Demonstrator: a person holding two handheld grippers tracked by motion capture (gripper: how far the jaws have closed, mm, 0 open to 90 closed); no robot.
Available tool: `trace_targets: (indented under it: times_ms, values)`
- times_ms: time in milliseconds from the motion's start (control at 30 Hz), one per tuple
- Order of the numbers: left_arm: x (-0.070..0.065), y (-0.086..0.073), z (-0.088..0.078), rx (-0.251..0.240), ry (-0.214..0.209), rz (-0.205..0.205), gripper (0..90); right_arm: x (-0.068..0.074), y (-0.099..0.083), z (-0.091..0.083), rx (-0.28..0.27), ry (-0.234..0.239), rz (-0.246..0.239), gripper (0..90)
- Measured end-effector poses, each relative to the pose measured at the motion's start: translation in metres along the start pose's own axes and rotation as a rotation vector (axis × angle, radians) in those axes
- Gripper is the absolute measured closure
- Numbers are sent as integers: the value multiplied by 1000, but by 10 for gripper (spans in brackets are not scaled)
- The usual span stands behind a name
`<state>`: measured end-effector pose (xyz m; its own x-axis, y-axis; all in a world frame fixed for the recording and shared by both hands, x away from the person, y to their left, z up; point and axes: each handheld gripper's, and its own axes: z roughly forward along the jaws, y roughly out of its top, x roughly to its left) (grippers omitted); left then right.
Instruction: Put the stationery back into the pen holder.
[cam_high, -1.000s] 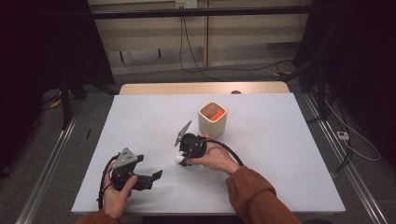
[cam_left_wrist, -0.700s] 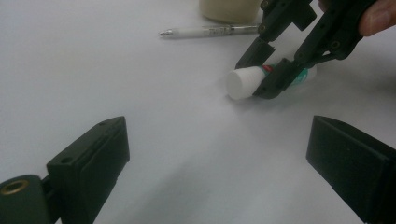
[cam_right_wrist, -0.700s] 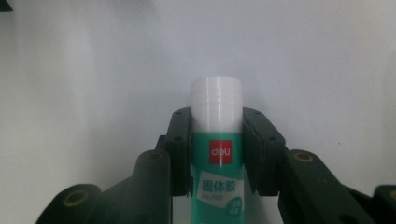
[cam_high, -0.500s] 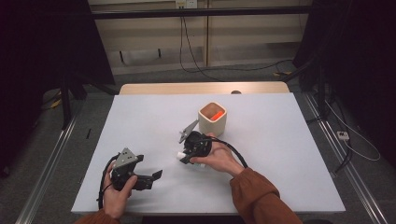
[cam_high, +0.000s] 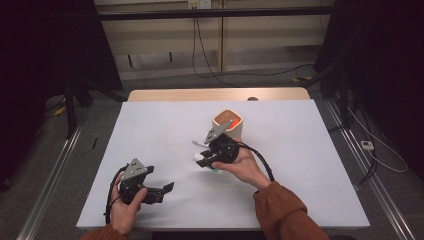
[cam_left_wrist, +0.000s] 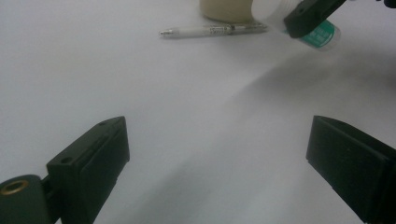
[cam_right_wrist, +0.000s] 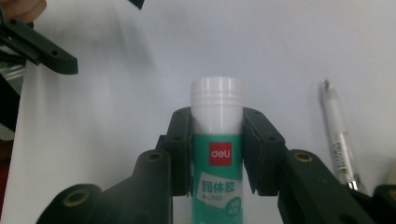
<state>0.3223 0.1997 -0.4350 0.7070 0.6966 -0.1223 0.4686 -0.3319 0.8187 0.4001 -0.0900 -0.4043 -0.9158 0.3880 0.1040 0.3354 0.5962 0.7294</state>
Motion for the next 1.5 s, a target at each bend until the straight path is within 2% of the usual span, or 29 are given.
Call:
trace_targets:
  times_ms: [67, 133, 167, 267, 400, 500, 1000, 1200, 1500]
  values:
    - [0, 0, 0, 3, 3, -1, 60, 0, 0, -3, -11, -15, 3, 663]
    - [0, 0, 0, 1, 2, -2, 59, 0, -1, -8, -33, -38, 5, 664]
    - [0, 0, 0, 1, 1, 1, 59, -1, -2, -13, -62, -53, 12, 663]
    - [0, 0, 0, 3, 2, -2, 59, -2, -2, -18, -88, -69, 21, 663]
    - [0, 0, 0, 1, 0, -3, 60, -6, -4, -27, -137, -72, 54, 663]
    - [0, 0, 0, 0, -1, -3, 60, -8, -6, -32, -164, -67, 56, 663]
    - [0, 0, 0, 3, 1, 1, 60, -15, -4, -61, -301, -130, 82, 663]
    - [0, 0, 0, -1, -1, 0, 60, -18, 2, -68, -334, -148, 82, 663]
    - [0, 0, 0, 3, 0, -2, 59, -29, 7, -78, -376, -202, 104, 663]
